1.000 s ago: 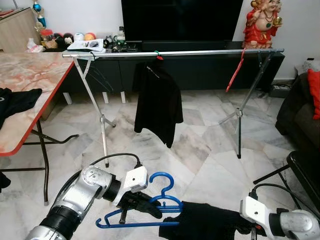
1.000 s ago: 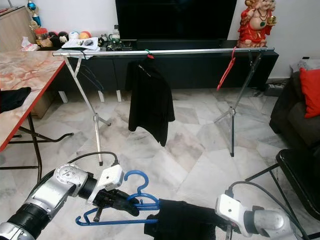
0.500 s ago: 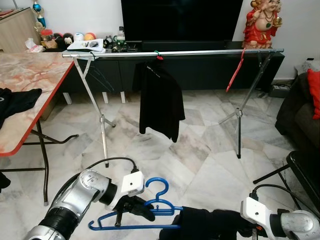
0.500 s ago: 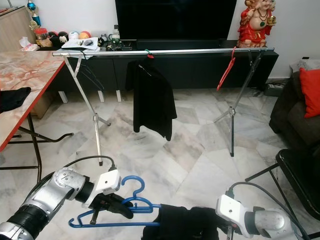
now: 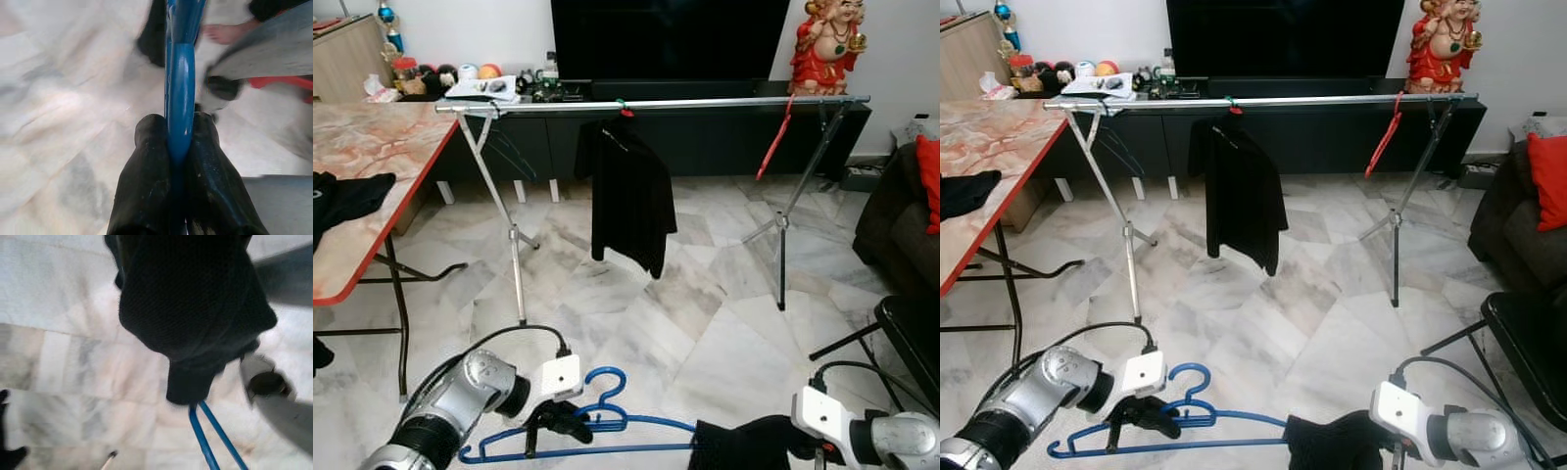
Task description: Hang hanger
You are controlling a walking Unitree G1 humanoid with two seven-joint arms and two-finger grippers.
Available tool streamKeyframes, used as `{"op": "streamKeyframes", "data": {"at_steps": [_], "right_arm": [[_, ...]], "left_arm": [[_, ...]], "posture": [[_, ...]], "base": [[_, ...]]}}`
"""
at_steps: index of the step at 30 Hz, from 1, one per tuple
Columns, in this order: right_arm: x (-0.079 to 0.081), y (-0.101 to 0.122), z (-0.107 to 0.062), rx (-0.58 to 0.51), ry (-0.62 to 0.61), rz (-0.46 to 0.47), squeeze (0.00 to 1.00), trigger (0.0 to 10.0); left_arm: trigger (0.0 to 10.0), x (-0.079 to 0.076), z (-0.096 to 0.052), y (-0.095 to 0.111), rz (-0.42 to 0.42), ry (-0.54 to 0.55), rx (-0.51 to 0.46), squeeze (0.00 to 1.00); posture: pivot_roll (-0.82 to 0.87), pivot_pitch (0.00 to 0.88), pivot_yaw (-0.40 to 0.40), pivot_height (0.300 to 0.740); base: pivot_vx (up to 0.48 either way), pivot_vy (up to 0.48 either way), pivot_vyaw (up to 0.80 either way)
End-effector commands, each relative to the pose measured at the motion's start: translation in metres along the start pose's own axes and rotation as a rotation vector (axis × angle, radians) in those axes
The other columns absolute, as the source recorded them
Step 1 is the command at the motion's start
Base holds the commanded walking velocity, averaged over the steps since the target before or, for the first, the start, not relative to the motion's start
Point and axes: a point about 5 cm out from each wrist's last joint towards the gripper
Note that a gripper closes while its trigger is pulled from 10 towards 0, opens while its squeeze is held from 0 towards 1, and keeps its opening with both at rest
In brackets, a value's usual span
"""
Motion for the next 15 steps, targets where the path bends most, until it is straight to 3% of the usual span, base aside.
{"op": "streamKeyframes", "data": {"at_steps": [1, 4, 5, 7, 8, 9, 11, 12, 15], "right_arm": [[-0.009, 0.015, -0.001, -0.13, -0.08, 0.032, 0.0, 0.0], [-0.01, 0.02, 0.001, -0.228, -0.126, 0.088, 0.0, 0.0], [-0.01, 0.021, 0.002, -0.256, -0.138, 0.106, 0.0, 0.0], [-0.01, 0.021, 0.002, -0.273, -0.145, 0.117, 0.0, 0.0], [-0.009, 0.021, 0.002, -0.294, -0.152, 0.13, 0.0, 0.0], [-0.009, 0.02, 0.001, -0.317, -0.167, 0.149, 0.0, 0.0], [-0.008, 0.019, -0.001, -0.371, -0.205, 0.182, 0.0, 0.0], [-0.008, 0.019, -0.001, -0.39, -0.234, 0.197, 0.0, 0.0], [-0.008, 0.022, 0.002, -0.476, -0.341, 0.259, 0.0, 0.0]], "left_arm": [[0.0, 0.006, 0.001, -0.011, -0.011, 0.151, 0.054, 0.0], [0.2, 0.005, 0.004, -0.028, -0.119, 0.314, 0.106, 0.0], [0.8, 0.003, 0.005, -0.034, -0.131, 0.357, 0.137, 0.0], [0.8, 0.001, 0.005, -0.038, -0.132, 0.383, 0.158, 0.0], [2.7, -0.003, 0.006, -0.044, -0.17, 0.4, 0.167, 0.0], [2.6, -0.008, 0.008, -0.05, -0.2, 0.419, 0.182, 0.0], [4.4, -0.02, 0.011, -0.064, -0.253, 0.461, 0.227, 0.0], [10.0, -0.023, 0.011, -0.068, -0.267, 0.482, 0.243, 0.0], [10.0, -0.035, 0.012, -0.084, -0.337, 0.565, 0.298, 0.0]], "posture": [[0.05, 0.031, -0.012, 0.74], [0.05, 0.035, -0.007, 0.74], [0.05, 0.035, -0.007, 0.74], [0.05, 0.035, -0.007, 0.74], [0.05, 0.036, -0.004, 0.74], [0.05, 0.037, -0.003, 0.74], [0.05, 0.038, -0.001, 0.74], [0.05, 0.039, 0.0, 0.74], [0.04, 0.04, 0.004, 0.74]], "base": [[0.0, 0.0, 0.0], [0.0, 0.0, 0.0], [0.0, 0.0, 0.0], [0.0, 0.0, 0.0], [0.0, 0.0, 0.0], [0.0, 0.0, 0.0], [0.0, 0.0, 0.0], [0.0, 0.0, 0.0], [0.0, 0.0, 0.0]]}}
Point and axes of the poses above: a point about 5 cm out from each wrist's last joint towards the gripper, its own z axis pointing out of the wrist towards the gripper, its own y axis along the axis of the wrist's last joint, x = y × z, and after that the axes turned 6 degrees about z, right-handed
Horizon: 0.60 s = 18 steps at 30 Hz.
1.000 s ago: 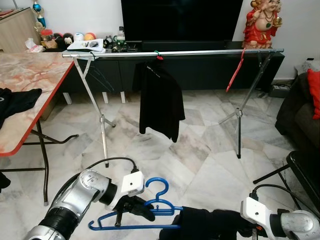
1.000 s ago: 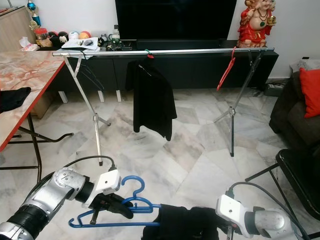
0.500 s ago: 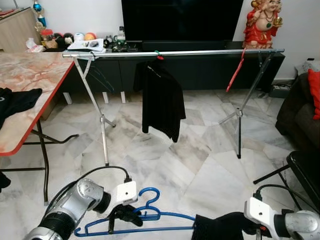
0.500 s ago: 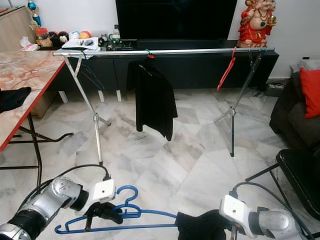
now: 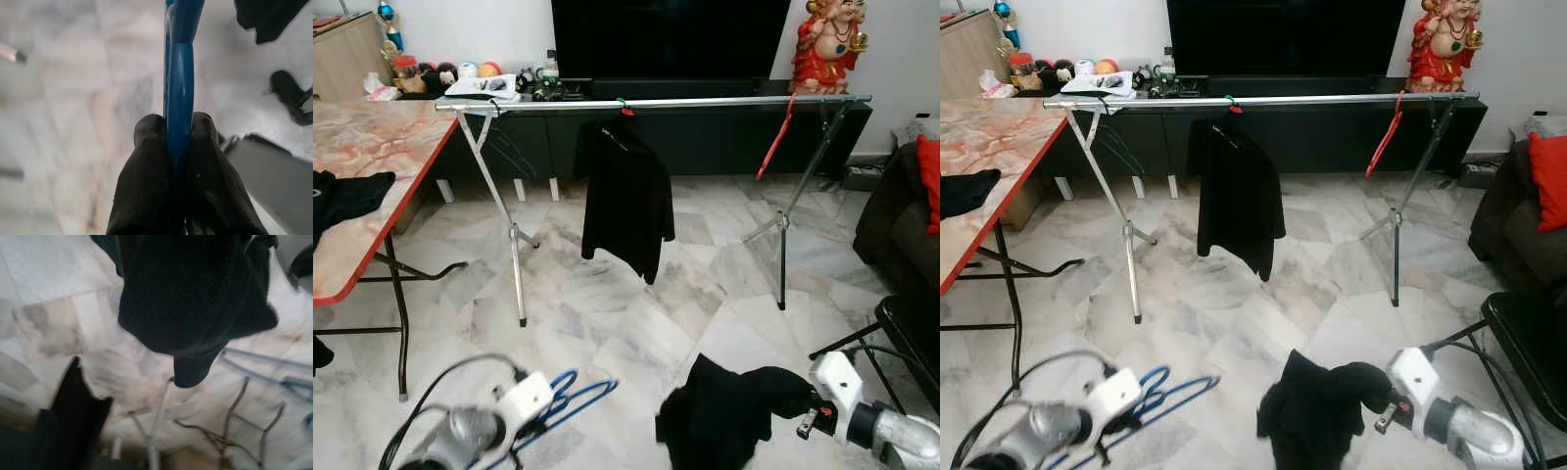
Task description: Hang hanger
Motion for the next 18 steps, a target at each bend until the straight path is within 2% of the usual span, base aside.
{"op": "streamKeyframes", "data": {"at_steps": [1, 3, 5, 6, 7, 8, 9, 10, 11, 12, 16, 17, 18], "right_arm": [[-0.001, 0.008, 0.004, -0.106, -0.094, 0.034, 0.0, 0.0], [0.005, 0.004, 0.009, -0.144, -0.178, 0.055, 0.0, 0.0], [0.009, -0.001, 0.013, -0.205, -0.334, 0.13, 0.0, 0.0], [0.01, -0.003, 0.014, -0.22, -0.383, 0.153, 0.0, 0.0], [0.011, -0.008, 0.013, -0.238, -0.497, 0.188, 0.0, 0.0], [0.011, -0.008, 0.013, -0.238, -0.497, 0.188, 0.0, 0.0], [0.011, -0.013, 0.012, -0.257, -0.619, 0.238, 0.0, 0.0], [0.012, -0.014, 0.012, -0.263, -0.667, 0.259, 0.0, 0.0], [0.012, -0.015, 0.011, -0.256, -0.704, 0.254, 0.0, 0.6], [0.016, -0.014, 0.011, -0.257, -0.724, 0.238, 0.0, 0.0], [0.026, -0.007, 0.009, -0.271, -0.747, 0.185, 0.0, 0.0], [0.028, -0.003, 0.006, -0.287, -0.776, 0.185, 0.0, 1.1], [0.029, -0.001, 0.005, -0.291, -0.788, 0.183, 0.0, 1.1]], "left_arm": [[10.0, -0.003, -0.001, -0.014, -0.058, 0.078, 0.051, 0.0], [10.0, -0.012, -0.003, -0.03, -0.122, 0.118, 0.104, 0.0], [10.0, -0.025, -0.007, -0.052, -0.196, 0.162, 0.173, 0.0], [10.0, -0.028, -0.009, -0.058, -0.222, 0.174, 0.19, 0.0], [10.0, -0.036, -0.013, -0.072, -0.305, 0.206, 0.226, 0.0], [10.0, -0.036, -0.013, -0.072, -0.305, 0.206, 0.226, 0.0], [10.0, -0.045, -0.018, -0.086, -0.383, 0.234, 0.268, 0.0], [10.0, -0.048, -0.02, -0.091, -0.406, 0.243, 0.284, 0.0], [10.0, -0.052, -0.022, -0.097, -0.425, 0.25, 0.302, 0.0], [10.0, -0.058, -0.025, -0.104, -0.449, 0.259, 0.332, 0.0], [10.0, -0.069, -0.03, -0.114, -0.5, 0.27, 0.365, 0.0], [10.0, -0.071, -0.03, -0.115, -0.526, 0.285, 0.366, 0.0], [10.0, -0.071, -0.03, -0.115, -0.536, 0.291, 0.366, 0.0]], "posture": [[0.04, 0.037, 0.002, 0.74], [0.04, 0.036, 0.003, 0.74], [0.03, 0.036, 0.012, 0.74], [0.04, 0.033, 0.02, 0.74], [0.04, 0.029, 0.034, 0.74], [0.04, 0.029, 0.034, 0.74], [0.04, 0.019, 0.041, 0.74], [0.04, 0.019, 0.041, 0.74], [0.04, 0.01, 0.041, 0.74], [0.05, 0.0, 0.041, 0.74], [0.04, 0.0, 0.035, 0.74], [0.04, 0.0, 0.037, 0.74], [0.04, 0.0, 0.037, 0.74]], "base": [[0.0, 0.0, 0.0], [0.0, 0.0, 0.0], [0.0, 0.0, 0.0], [0.0, 0.0, 0.0], [0.0, 0.0, 0.0], [0.0, 0.0, 0.0], [0.0, 0.0, 0.0], [0.0, 0.0, 0.0], [0.0, 0.0, 0.0], [0.0, 0.0, 0.0], [0.0, 0.0, 0.0], [0.0, 0.0, 0.0], [0.0, 0.0, 0.0]]}}
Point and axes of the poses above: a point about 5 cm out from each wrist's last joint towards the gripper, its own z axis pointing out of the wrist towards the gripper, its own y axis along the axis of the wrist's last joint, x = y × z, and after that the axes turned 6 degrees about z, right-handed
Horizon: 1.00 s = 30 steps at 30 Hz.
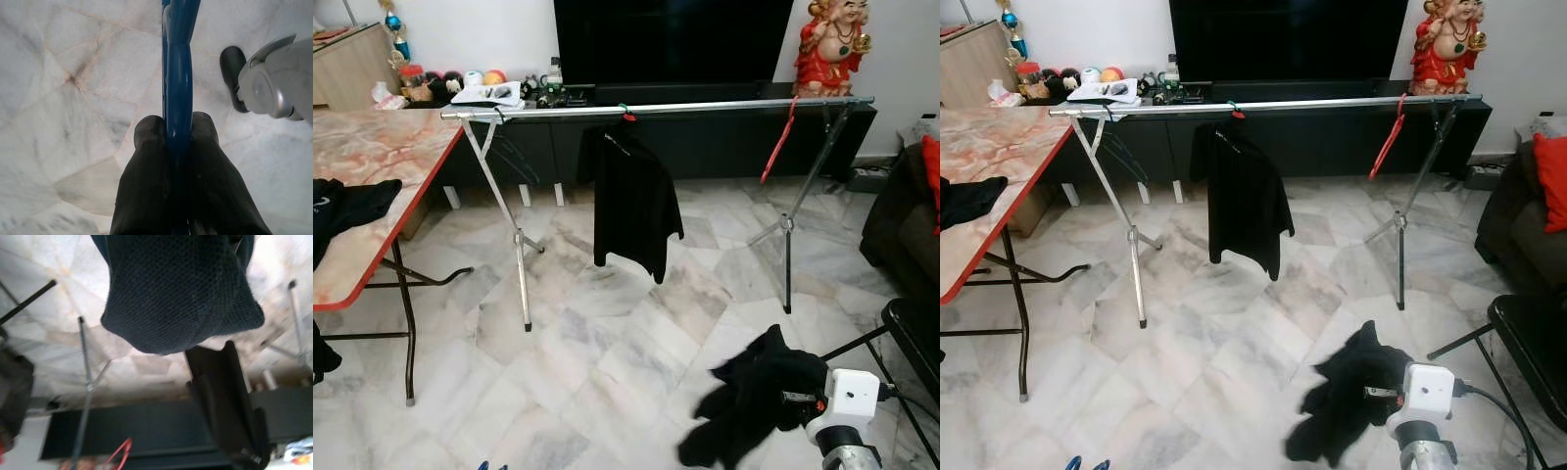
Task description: Hang hanger
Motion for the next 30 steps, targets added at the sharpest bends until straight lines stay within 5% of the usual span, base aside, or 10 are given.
{"op": "streamKeyframes", "data": {"at_steps": [1, 2, 3, 5, 7, 14, 20, 30], "right_arm": [[0.001, 0.014, 0.002, -0.054, -0.033, -0.019, 0.0, 3.9], [0.001, 0.014, 0.002, -0.054, -0.033, -0.019, 0.0, 3.9], [0.001, 0.015, 0.002, -0.057, -0.041, -0.024, 0.0, 10.0], [0.001, 0.022, 0.002, -0.088, -0.068, -0.071, 0.0, 10.0], [0.001, 0.022, 0.001, -0.091, -0.134, -0.024, 0.0, 10.0], [0.02, 0.014, -0.005, -0.054, -0.107, -0.058, 0.0, 10.0], [0.021, 0.012, -0.011, -0.05, -0.131, -0.123, 0.0, 10.0], [0.024, 0.012, -0.014, -0.046, -0.13, -0.139, 0.0, 10.0]], "left_arm": [[10.0, 0.001, -0.001, -0.004, -0.055, 0.02, 0.006, 0.0], [10.0, 0.001, -0.001, -0.004, -0.055, 0.02, 0.006, 0.0], [10.0, 0.001, -0.001, -0.004, -0.068, 0.02, 0.005, 0.0], [10.0, -0.001, -0.001, -0.004, -0.074, 0.017, 0.006, 0.0], [10.0, -0.001, 0.0, -0.003, -0.113, 0.025, 0.01, 0.0], [10.0, -0.003, 0.001, 0.002, -0.124, 0.013, -0.003, 0.0], [10.0, -0.005, 0.001, 0.003, -0.14, -0.002, -0.005, 0.0], [10.0, -0.011, 0.002, 0.005, -0.142, -0.016, -0.003, 0.0]], "posture": [[0.03, 0.0, 0.039, 0.74], [0.03, 0.0, 0.039, 0.74], [0.03, 0.0, 0.039, 0.74], [0.03, 0.0, 0.041, 0.74], [0.02, 0.0, 0.046, 0.74], [0.02, 0.0, 0.054, 0.74], [0.0, 0.0, 0.066, 0.74], [-0.01, 0.0, 0.068, 0.74]], "base": [[0.0, 0.0, 0.0], [0.0, 0.0, 0.0], [0.0, 0.0, 0.0], [0.0, 0.0, 0.0], [0.0, 0.0, 0.0], [0.0, 0.0, 0.0], [0.0, 0.0, 0.0], [0.0, 0.0, 0.78]]}}
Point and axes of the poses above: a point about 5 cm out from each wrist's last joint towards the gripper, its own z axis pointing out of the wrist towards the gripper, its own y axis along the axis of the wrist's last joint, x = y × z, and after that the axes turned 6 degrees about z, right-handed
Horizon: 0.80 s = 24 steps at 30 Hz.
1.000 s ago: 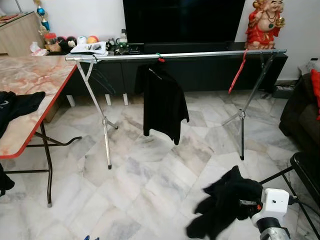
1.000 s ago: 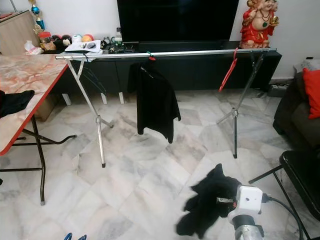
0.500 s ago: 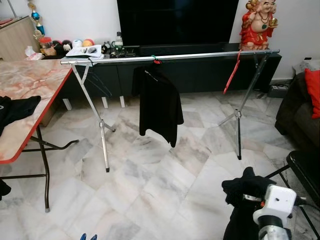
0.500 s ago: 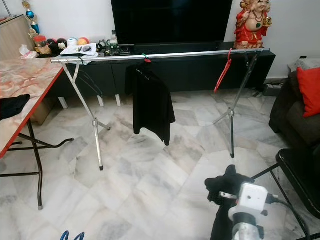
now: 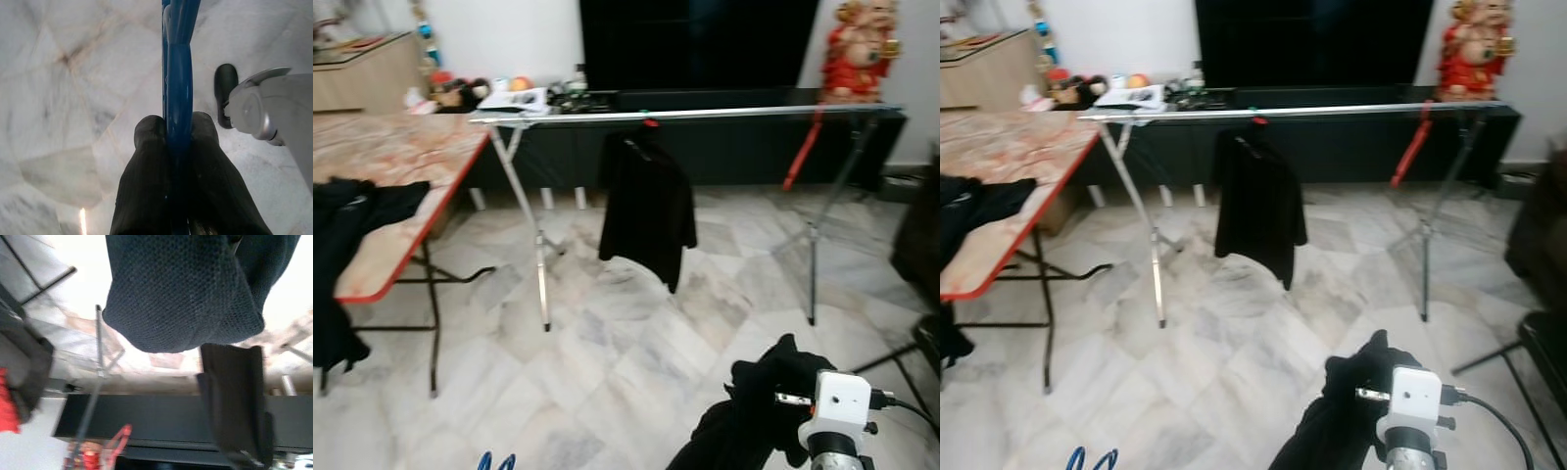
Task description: Hang hanger
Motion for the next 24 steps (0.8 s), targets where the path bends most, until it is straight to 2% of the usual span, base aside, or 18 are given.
{"op": "streamKeyframes", "data": {"at_steps": [1, 2, 4, 8, 18, 24], "right_arm": [[0.003, 0.008, 0.002, -0.03, 0.005, 0.005, 0.0, 10.0], [0.009, 0.008, 0.002, -0.03, 0.038, -0.018, 0.0, 10.0], [0.01, 0.008, 0.002, -0.03, 0.048, -0.025, 0.0, 10.0], [0.013, 0.011, 0.004, -0.029, 0.035, 0.019, 0.0, 10.0], [0.022, 0.012, 0.003, -0.029, 0.035, 0.026, 0.0, 10.0], [0.023, 0.014, 0.003, -0.035, 0.039, 0.014, 0.0, 10.0]], "left_arm": [[10.0, -0.001, -0.001, -0.006, -0.01, 0.003, 0.028, 0.0], [10.0, -0.001, -0.001, -0.006, -0.007, 0.002, 0.031, 0.0], [10.0, -0.001, -0.001, -0.007, -0.006, 0.002, 0.032, 0.0], [10.0, -0.001, 0.0, -0.005, -0.021, 0.01, 0.029, 0.0], [10.0, 0.0, 0.0, 0.001, -0.034, 0.004, 0.009, 0.0], [10.0, -0.001, 0.001, 0.003, -0.037, 0.0, 0.011, 0.0]], "posture": [[-0.01, 0.0, 0.068, 0.74], [0.0, 0.0, 0.066, 0.74], [0.0, 0.0, 0.064, 0.74], [0.02, 0.0, 0.05, 0.74], [0.03, 0.0, 0.063, 0.74], [0.03, 0.0, 0.064, 0.74]], "base": [[0.0, 0.0, 0.8], [0.0, 0.0, 0.0], [0.0, 0.0, 0.0], [0.0, 0.0, 0.0], [0.0, 0.0, 0.0], [0.0, 0.277, 0.0]]}}
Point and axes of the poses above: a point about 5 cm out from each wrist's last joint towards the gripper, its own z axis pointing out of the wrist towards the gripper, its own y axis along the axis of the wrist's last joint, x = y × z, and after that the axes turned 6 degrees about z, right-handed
